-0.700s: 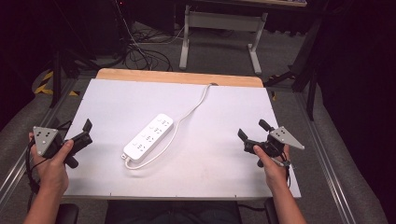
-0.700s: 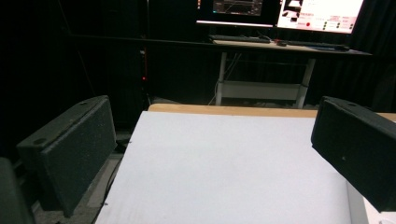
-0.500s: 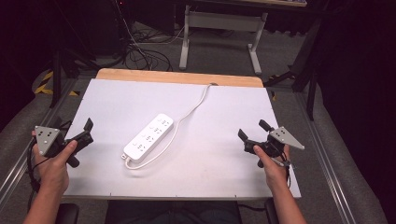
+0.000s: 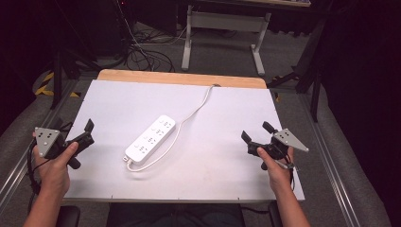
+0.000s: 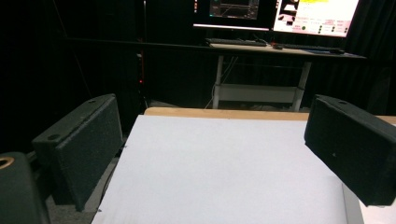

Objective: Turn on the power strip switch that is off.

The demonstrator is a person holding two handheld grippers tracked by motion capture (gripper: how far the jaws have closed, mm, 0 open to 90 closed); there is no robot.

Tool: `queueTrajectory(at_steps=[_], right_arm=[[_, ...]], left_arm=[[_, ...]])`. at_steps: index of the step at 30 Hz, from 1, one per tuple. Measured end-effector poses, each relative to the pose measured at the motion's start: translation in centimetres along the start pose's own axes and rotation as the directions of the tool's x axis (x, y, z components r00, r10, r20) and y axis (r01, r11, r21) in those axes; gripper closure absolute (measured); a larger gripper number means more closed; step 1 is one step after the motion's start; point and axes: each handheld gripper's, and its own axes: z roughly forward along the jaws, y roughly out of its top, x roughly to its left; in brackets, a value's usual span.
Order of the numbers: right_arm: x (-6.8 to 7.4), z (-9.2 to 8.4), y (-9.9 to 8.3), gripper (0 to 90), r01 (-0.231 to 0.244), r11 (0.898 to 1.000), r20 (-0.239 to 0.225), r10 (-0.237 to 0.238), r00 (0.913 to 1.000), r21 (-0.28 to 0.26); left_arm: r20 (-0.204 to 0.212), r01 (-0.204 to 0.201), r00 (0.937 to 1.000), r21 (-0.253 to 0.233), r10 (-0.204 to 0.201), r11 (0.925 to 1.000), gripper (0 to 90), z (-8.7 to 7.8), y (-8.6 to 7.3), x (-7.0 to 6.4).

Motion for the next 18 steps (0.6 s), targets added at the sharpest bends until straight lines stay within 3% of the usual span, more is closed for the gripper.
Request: queueTrajectory(at_steps=[10,18], right_arm=[[-0.01,-0.09,0.01,3.1,-0.003,1.000,-0.001,0.003,1.0000,-0.002],[-0.02,-0.06,-0.01,3.3,0.001,1.000,-0.003,-0.001,1.0000,0.004]], left_arm=[[-0.010,-0.002,1.0000,-0.010,0.002,0.9999,8.7,0.07,0.00,-0.14],[-0.003,-0.004,1.0000,0.006,0.004,1.0000,23.3,0.12,0.06,-0.19]])
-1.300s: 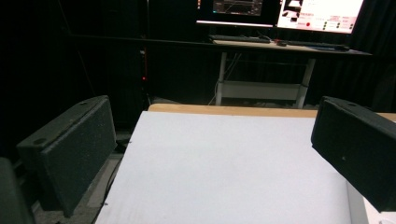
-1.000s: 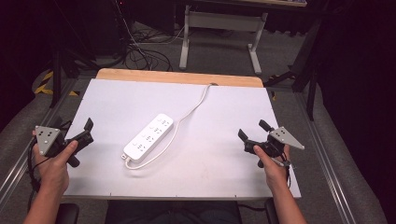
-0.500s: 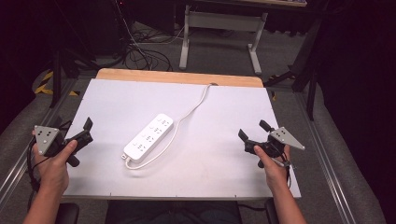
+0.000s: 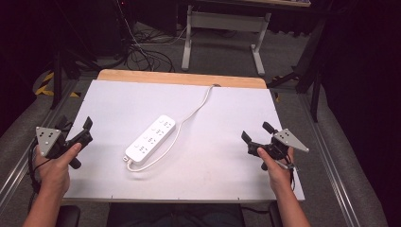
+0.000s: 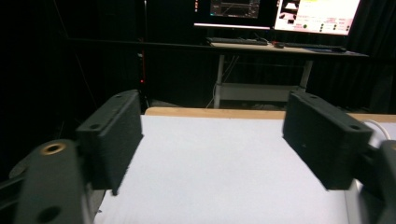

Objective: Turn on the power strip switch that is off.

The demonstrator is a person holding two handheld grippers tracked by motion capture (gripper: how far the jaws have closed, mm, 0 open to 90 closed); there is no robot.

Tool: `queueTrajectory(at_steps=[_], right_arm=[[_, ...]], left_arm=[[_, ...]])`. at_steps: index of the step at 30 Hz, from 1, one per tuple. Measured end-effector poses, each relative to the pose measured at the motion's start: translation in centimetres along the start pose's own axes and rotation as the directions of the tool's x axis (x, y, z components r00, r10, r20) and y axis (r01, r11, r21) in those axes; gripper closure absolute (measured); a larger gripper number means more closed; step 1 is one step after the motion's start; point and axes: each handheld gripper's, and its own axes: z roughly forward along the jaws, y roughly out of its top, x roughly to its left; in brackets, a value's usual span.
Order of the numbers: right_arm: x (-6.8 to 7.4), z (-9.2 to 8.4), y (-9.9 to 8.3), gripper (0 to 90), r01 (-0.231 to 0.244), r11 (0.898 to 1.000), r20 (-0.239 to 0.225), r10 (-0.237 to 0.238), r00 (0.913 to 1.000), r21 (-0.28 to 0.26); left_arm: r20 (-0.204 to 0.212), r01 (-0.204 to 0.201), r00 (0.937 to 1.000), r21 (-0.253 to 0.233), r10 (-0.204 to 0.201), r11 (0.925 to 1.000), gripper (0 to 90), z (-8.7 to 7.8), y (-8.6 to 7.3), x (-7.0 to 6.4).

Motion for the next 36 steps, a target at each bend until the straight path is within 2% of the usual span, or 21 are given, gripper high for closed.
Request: queueTrajectory(at_steps=[7,9,11,12,13,14,23,32,36], right_arm=[[0.0,-0.1,0.0,3.4,-0.001,1.000,0.001,0.001,1.0000,-0.003],[0.0,-0.1,0.0,3.4,-0.001,1.000,0.002,0.001,1.0000,-0.002],[0.0,-0.1,0.0,3.5,-0.001,1.000,0.001,0.001,1.0000,0.000],[0.0,-0.1,0.0,3.5,-0.001,1.000,0.001,0.001,1.0000,0.000],[0.0,-0.1,0.0,3.5,-0.001,1.000,0.001,0.001,1.0000,0.000],[0.0,-0.1,0.0,3.6,0.000,1.000,-0.001,0.000,1.0000,0.001],[0.0,-0.1,0.0,3.8,-0.003,1.000,-0.007,0.003,1.0000,0.000],[0.1,-0.2,0.0,4.0,-0.004,1.000,-0.010,0.004,0.9999,0.000],[0.1,-0.1,0.0,4.0,-0.001,1.000,-0.011,0.001,0.9999,0.004]], left_arm=[[0.012,-0.015,0.9998,0.001,0.015,0.9999,38.9,-0.2,0.1,-0.1],[0.021,-0.016,0.9997,0.009,0.016,0.9998,53.7,-0.3,0.1,0.0],[0.045,-0.028,0.9986,0.041,0.026,0.9988,68.8,-0.5,0.4,0.1],[0.071,-0.040,0.9969,0.058,0.036,0.9975,72.9,-0.6,0.5,0.1],[0.071,-0.040,0.9969,0.058,0.036,0.9975,78.0,-0.6,0.5,0.1],[0.101,-0.043,0.9943,0.074,0.035,0.9963,81.1,-0.8,0.8,0.1],[0.147,-0.095,0.9855,0.064,0.085,0.9934,89.9,-1.1,1.1,-0.1],[0.190,-0.124,0.9756,0.059,0.111,0.9906,90.0,-1.3,1.3,-0.3],[0.200,-0.126,0.9735,0.065,0.111,0.9899,90.0,-1.2,1.5,-0.5]])
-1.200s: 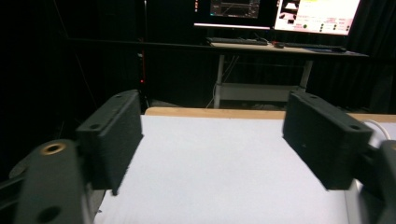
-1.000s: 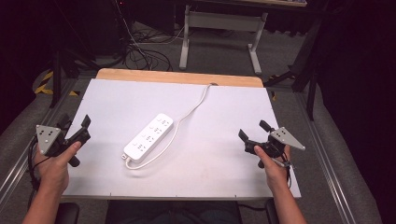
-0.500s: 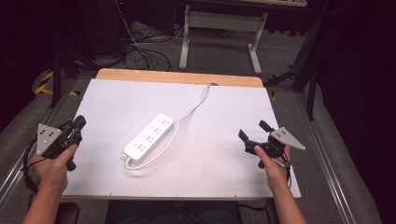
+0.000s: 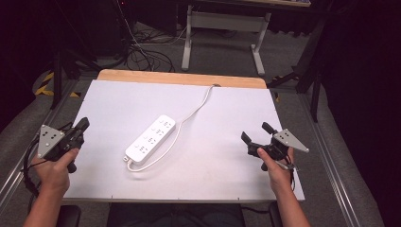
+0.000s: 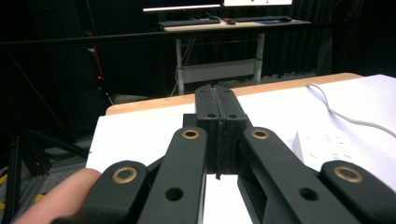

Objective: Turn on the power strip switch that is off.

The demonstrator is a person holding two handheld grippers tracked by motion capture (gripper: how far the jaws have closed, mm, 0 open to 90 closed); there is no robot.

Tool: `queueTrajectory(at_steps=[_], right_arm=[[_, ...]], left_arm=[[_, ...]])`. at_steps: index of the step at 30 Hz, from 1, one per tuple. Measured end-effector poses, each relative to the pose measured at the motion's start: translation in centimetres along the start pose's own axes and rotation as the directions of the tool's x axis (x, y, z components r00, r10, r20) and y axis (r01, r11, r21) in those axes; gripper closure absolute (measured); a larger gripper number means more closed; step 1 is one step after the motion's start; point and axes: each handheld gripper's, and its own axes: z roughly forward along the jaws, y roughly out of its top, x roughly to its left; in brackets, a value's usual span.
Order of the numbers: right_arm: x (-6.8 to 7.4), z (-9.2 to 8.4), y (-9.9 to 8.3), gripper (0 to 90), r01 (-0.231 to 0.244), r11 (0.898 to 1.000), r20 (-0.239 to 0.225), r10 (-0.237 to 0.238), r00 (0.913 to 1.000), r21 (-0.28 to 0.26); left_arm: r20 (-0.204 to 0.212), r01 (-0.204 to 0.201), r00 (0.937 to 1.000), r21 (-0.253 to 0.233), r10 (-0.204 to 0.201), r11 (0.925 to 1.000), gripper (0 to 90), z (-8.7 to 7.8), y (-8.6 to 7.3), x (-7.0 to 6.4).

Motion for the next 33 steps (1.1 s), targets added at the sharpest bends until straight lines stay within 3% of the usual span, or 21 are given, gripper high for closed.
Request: queueTrajectory(at_steps=[10,13,33], right_arm=[[-0.1,0.0,0.0,4.0,-0.003,1.000,0.000,0.003,1.0000,0.004],[0.0,0.0,-0.1,4.1,-0.003,1.000,0.000,0.003,1.0000,0.005],[0.0,0.0,-0.1,4.8,-0.006,1.000,-0.011,0.006,0.9999,0.005]], left_arm=[[0.058,-0.002,0.9983,0.027,0.000,0.9996,89.9,0.8,0.3,-0.5],[0.087,-0.036,0.9957,0.042,0.033,0.9984,90.0,1.2,0.4,-1.4],[0.150,-0.087,0.9863,0.113,0.069,0.9898,89.7,4.1,0.6,-4.0]])
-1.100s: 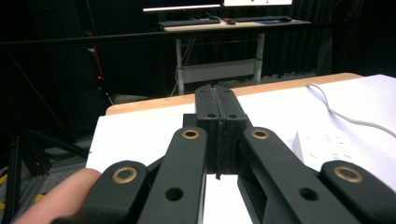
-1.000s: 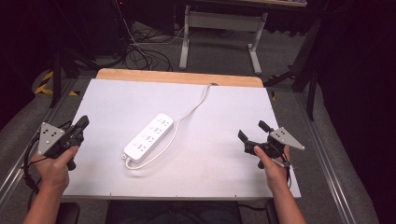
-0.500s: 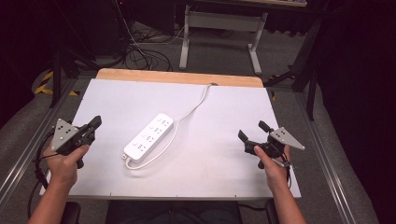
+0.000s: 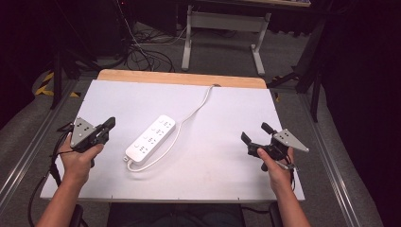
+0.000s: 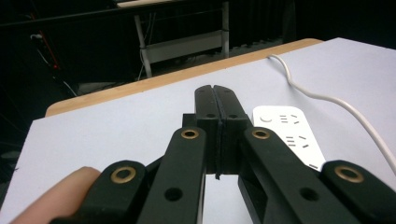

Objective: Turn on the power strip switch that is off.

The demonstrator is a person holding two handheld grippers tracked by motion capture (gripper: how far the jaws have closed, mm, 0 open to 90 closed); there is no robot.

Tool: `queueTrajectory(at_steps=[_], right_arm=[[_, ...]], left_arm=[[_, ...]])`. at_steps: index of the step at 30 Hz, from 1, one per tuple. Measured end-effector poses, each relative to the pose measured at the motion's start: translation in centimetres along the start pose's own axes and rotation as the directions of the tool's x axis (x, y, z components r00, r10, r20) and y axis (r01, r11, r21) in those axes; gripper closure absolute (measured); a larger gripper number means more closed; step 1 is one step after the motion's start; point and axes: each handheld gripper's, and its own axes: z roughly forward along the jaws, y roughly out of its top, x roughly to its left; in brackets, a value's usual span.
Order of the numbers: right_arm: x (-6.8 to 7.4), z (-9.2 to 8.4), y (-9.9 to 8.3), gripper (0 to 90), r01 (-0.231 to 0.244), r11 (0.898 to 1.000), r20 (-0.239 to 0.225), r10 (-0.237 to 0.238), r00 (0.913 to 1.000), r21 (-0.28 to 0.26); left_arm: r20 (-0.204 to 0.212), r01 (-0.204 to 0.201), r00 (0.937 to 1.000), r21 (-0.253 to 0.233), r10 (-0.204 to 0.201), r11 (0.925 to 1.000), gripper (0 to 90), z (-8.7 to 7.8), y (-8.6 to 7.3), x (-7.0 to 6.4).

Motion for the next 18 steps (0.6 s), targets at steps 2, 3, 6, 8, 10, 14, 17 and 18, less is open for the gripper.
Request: queueTrajectory(at_steps=[2,3,6,8,10,14,17,18], right_arm=[[0.0,0.0,0.0,4.9,0.002,1.000,0.000,-0.002,1.0000,0.000],[0.0,0.0,0.0,4.9,0.003,1.000,0.001,-0.003,1.0000,0.002],[0.0,0.0,0.0,4.9,0.004,1.000,0.001,-0.004,1.0000,0.004],[0.0,0.1,0.0,4.9,0.005,1.000,0.002,-0.005,1.0000,0.004],[0.0,0.0,0.0,5.0,0.007,1.000,0.003,-0.007,1.0000,0.003],[0.0,0.0,0.0,5.0,0.004,1.000,0.004,-0.004,1.0000,0.005],[0.0,0.0,0.0,5.3,0.008,1.000,0.002,-0.008,1.0000,0.004],[0.0,0.0,0.0,5.3,0.008,1.000,0.002,-0.008,1.0000,0.004]], left_arm=[[0.011,-0.001,0.9999,0.006,0.001,1.0000,89.7,0.3,0.0,-0.2],[0.011,-0.001,0.9999,0.006,0.001,1.0000,89.7,0.3,0.0,-0.2],[0.024,-0.008,0.9997,0.021,0.007,0.9997,89.6,0.8,0.0,-0.5],[0.032,-0.010,0.9994,0.020,0.009,0.9998,89.7,1.1,0.2,-0.7],[0.041,-0.018,0.9990,0.020,0.017,0.9997,89.6,1.5,0.5,-1.1],[0.062,-0.028,0.9978,0.034,0.026,0.9990,89.7,2.1,0.6,-1.5],[0.076,-0.033,0.9967,0.047,0.029,0.9984,89.7,2.7,0.7,-1.6],[0.079,-0.035,0.9964,0.049,0.031,0.9982,89.7,2.8,0.8,-1.7]])
